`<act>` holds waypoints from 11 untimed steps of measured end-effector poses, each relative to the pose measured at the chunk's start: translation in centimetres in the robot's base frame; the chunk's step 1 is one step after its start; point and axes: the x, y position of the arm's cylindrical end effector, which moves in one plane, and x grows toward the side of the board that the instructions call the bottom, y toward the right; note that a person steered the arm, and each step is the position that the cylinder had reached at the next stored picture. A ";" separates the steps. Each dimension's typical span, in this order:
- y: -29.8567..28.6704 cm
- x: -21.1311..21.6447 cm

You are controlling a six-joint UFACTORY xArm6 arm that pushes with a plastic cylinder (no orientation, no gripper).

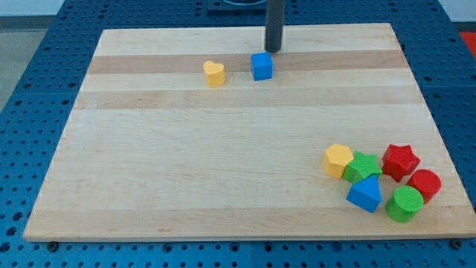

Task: Push the blue cube towards the group of blocks

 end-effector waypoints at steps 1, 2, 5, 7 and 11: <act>-2.1 0.0; -2.8 0.2; -2.8 3.5; -2.8 5.7; 0.7 9.5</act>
